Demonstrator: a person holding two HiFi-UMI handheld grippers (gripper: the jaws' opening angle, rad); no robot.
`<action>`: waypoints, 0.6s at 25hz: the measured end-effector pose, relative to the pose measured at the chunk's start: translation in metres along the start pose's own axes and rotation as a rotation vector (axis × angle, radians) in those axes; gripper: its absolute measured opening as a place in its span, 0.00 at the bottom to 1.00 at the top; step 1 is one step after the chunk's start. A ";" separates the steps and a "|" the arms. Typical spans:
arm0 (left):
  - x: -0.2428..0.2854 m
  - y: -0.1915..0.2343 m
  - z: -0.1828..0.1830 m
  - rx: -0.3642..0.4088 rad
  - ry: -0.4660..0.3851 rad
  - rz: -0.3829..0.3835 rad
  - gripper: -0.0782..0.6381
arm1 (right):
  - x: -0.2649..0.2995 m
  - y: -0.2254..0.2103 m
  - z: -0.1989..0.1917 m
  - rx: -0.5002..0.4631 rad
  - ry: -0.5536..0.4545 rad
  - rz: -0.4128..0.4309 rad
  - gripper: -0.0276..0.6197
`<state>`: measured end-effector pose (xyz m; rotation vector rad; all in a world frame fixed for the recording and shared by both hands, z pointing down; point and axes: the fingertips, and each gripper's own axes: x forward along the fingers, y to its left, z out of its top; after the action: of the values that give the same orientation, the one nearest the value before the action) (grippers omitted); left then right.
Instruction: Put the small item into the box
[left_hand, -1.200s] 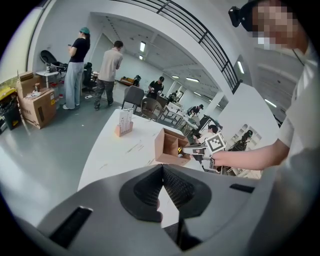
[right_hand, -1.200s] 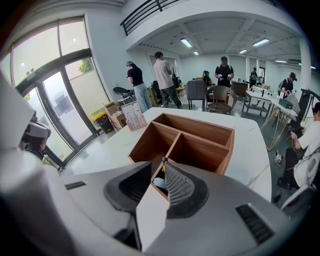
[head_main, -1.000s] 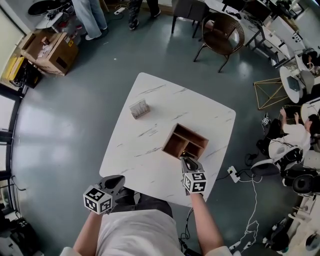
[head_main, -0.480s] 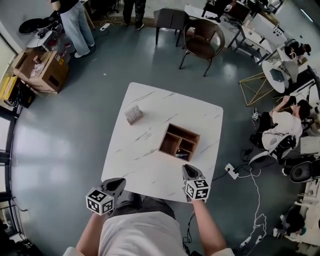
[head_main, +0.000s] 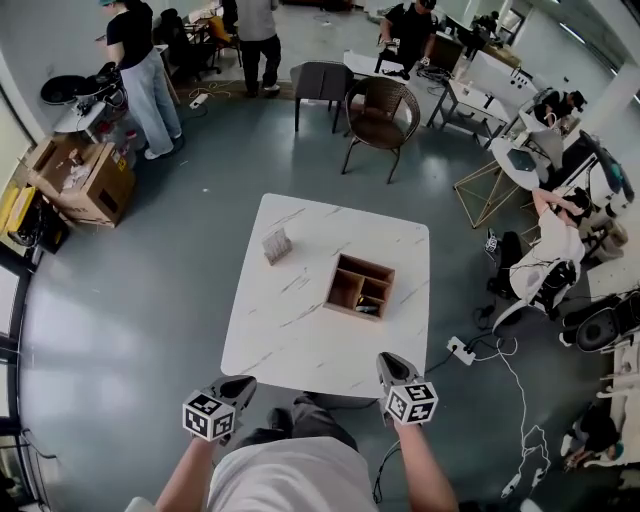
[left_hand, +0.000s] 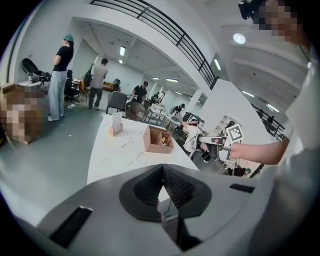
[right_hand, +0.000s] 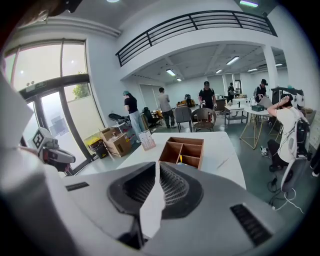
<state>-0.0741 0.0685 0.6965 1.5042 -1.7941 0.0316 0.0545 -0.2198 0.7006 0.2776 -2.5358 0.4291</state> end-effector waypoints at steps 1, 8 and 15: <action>-0.008 0.000 -0.006 0.003 0.001 0.001 0.13 | -0.009 0.005 -0.001 0.001 -0.006 -0.009 0.11; -0.048 0.001 -0.042 0.025 0.012 -0.017 0.13 | -0.071 0.033 -0.015 -0.014 -0.056 -0.097 0.11; -0.057 -0.009 -0.056 0.080 0.041 -0.075 0.13 | -0.132 0.041 -0.046 0.026 -0.080 -0.187 0.11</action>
<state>-0.0366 0.1395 0.6991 1.6149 -1.7209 0.0973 0.1749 -0.1515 0.6550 0.5471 -2.5533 0.3852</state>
